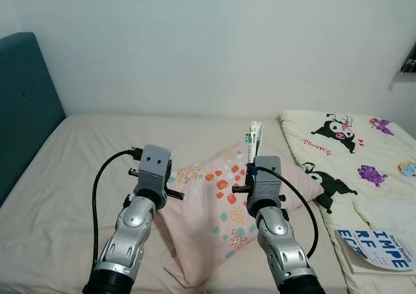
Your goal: Clean up the room
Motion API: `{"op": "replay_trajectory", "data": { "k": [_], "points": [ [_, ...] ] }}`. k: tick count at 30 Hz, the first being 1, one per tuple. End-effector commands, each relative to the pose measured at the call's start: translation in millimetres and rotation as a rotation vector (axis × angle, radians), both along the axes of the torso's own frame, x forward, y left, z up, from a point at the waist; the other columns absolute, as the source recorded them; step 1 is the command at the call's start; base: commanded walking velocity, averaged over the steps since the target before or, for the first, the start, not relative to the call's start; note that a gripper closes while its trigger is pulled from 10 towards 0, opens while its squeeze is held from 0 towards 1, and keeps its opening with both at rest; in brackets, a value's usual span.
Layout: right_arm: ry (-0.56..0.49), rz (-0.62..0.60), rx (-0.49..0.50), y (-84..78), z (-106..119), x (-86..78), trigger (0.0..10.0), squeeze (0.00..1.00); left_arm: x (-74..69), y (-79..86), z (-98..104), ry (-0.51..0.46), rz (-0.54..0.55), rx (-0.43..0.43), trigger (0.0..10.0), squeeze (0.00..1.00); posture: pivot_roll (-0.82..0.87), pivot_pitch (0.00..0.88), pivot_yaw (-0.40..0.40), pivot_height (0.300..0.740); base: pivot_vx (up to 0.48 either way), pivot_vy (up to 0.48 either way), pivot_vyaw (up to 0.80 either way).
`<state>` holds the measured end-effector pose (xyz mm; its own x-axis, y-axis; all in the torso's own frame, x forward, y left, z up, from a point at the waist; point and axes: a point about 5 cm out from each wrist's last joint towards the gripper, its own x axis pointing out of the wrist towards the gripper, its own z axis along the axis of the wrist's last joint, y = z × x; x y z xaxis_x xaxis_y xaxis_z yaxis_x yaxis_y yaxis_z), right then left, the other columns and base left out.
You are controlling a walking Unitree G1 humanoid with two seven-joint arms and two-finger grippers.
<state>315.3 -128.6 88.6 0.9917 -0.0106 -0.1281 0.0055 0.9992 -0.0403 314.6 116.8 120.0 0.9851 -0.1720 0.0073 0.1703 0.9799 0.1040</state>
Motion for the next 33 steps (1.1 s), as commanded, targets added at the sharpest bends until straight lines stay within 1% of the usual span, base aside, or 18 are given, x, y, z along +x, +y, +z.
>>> {"op": "replay_trajectory", "data": {
  "k": [1,4,25,33],
  "points": [
    [0.042,-0.015,-0.004,-3.1,-7,-1.4,10.0,0.0,0.2,-1.7,-4,0.012,-0.006,0.007,10.0,0.0,0.01,0.0,-0.075,0.74,0.0,0.0,0.0],
    [0.063,-0.024,-0.018,-4.5,-10,-1.7,10.0,0.0,0.3,-1.3,-4,0.012,-0.002,0.008,10.0,0.0,0.01,0.0,-0.075,0.74,0.0,0.0,0.0],
    [0.095,-0.027,-0.027,-4.9,-17,-8.3,10.0,0.0,-5.5,-0.1,-8,0.027,0.001,0.011,10.0,0.0,0.02,0.0,-0.073,0.74,0.0,0.0,-0.8],
    [0.098,-0.015,-0.031,-3.4,-17,-6.9,10.0,0.0,-7.8,0.5,-9,0.031,0.006,0.011,10.0,0.0,0.02,0.002,-0.076,0.74,0.0,0.0,-0.8]
  ]
}}
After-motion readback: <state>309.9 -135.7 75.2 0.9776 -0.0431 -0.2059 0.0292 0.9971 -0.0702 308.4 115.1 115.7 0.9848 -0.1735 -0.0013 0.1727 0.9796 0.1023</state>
